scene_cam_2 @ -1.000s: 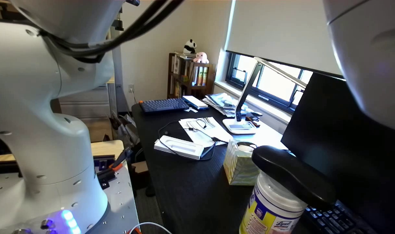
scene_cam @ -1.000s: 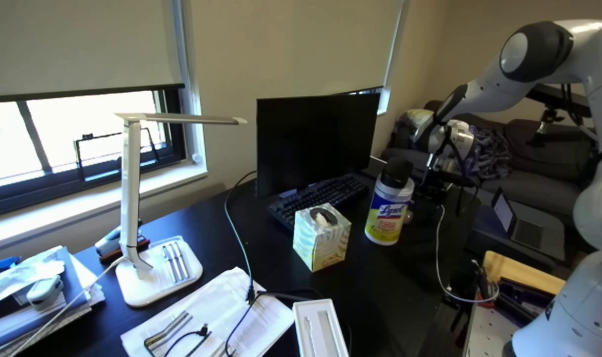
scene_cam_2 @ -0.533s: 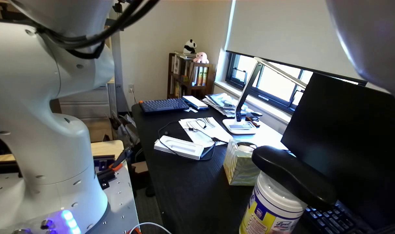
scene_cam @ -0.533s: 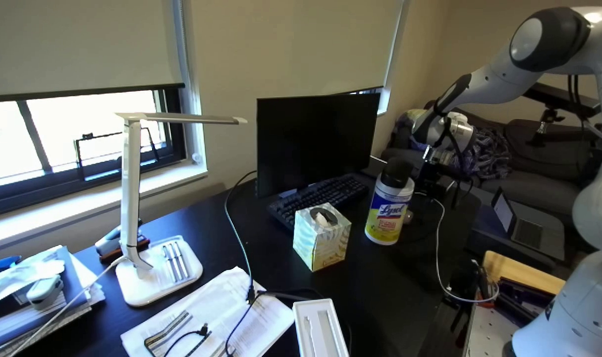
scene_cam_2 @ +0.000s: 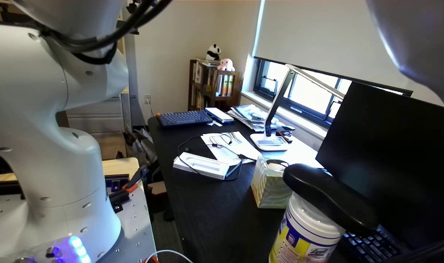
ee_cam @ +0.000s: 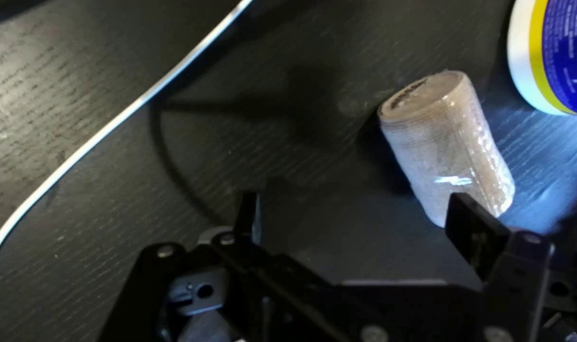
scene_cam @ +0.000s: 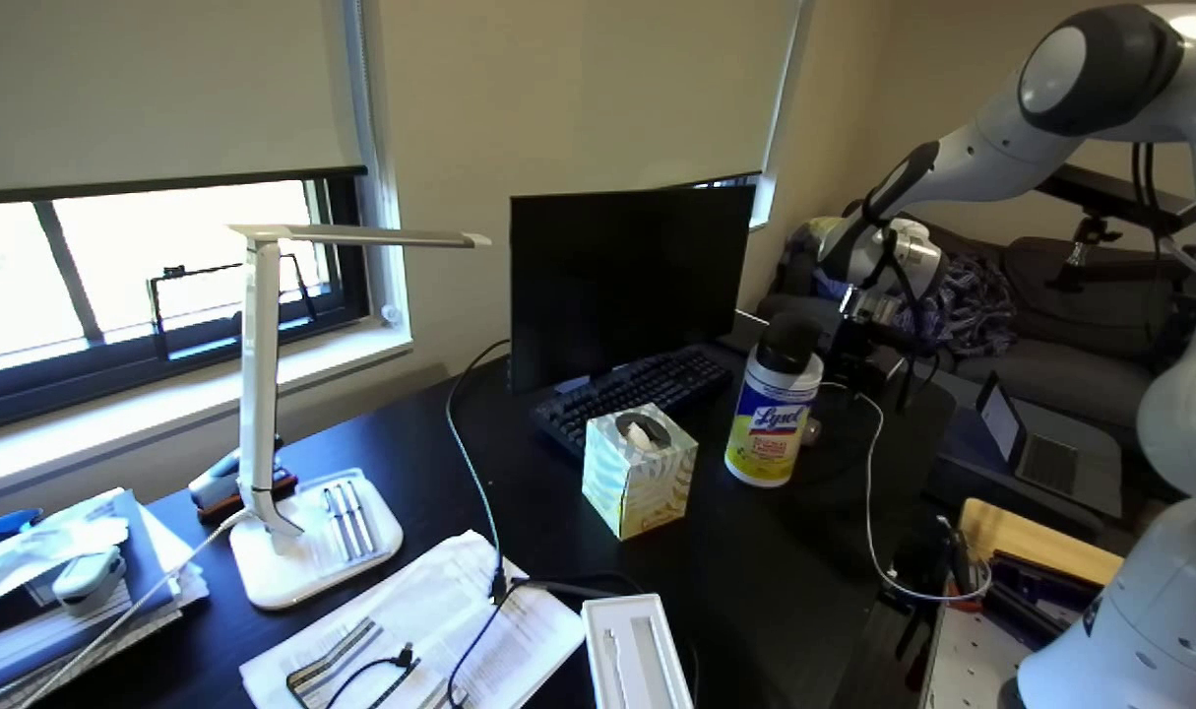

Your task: Pick the object next to the bottle and place it on top of the tissue box

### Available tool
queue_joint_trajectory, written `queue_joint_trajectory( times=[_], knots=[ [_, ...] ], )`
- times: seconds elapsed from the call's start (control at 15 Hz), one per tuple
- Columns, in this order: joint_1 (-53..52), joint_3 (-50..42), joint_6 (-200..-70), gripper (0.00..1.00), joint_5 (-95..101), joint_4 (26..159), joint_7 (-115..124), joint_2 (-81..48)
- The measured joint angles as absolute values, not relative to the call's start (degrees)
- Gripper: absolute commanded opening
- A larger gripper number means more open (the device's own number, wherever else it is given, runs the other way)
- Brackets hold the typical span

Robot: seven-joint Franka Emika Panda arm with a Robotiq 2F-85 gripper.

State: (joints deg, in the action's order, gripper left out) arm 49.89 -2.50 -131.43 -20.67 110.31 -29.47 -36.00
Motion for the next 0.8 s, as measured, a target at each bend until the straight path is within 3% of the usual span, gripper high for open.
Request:
queue_joint_trajectory(
  times=[0.8],
  knots=[
    [49.0, 0.5, -129.8, 1.0, -22.0, 111.3, -37.2, -31.3]
  ],
)
